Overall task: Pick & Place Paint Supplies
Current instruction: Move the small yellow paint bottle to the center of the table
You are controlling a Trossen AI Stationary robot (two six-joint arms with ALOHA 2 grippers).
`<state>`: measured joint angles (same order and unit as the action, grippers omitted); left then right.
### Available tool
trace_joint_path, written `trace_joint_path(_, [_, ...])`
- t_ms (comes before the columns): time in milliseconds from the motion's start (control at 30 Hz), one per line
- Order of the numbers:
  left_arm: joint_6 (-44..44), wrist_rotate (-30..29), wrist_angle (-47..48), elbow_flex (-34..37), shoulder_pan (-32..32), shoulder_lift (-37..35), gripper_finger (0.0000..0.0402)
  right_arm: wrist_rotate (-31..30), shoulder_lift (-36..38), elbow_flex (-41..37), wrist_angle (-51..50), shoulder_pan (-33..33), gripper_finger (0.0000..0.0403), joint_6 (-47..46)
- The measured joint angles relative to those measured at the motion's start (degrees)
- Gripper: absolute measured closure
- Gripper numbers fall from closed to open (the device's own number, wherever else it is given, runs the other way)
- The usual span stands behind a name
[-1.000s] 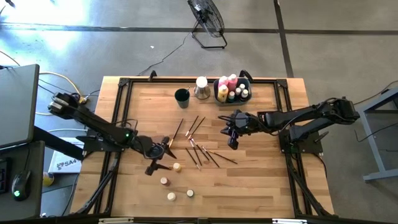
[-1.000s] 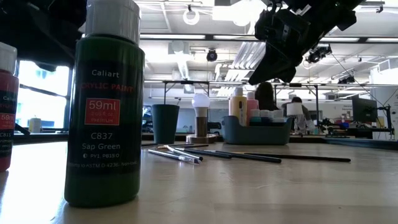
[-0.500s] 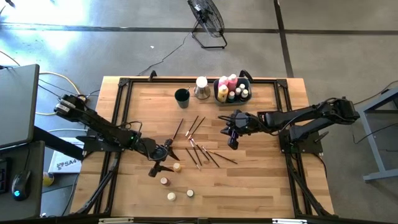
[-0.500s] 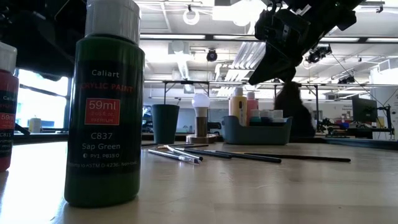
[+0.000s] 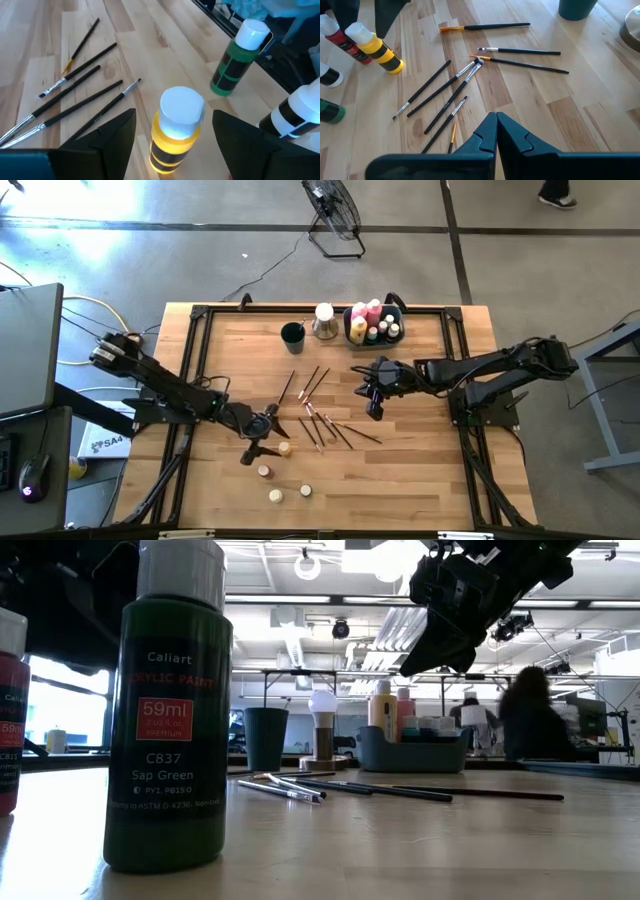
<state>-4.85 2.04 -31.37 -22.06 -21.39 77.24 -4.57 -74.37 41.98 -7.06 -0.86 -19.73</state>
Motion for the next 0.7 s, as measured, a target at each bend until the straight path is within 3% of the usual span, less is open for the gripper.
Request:
trace_joint_path(200, [-0.04,-0.02,-4.28,-0.04,0.0,2.33,0.0142,0.01,0.0,0.0,-0.03,0.0,0.0401,-0.11])
trace_joint_path(700, [0.04,-2.16,-4.67,-0.02,0.0,2.61,0.0155,0.0,0.0,0.0,-0.03,0.0,0.0401,0.03])
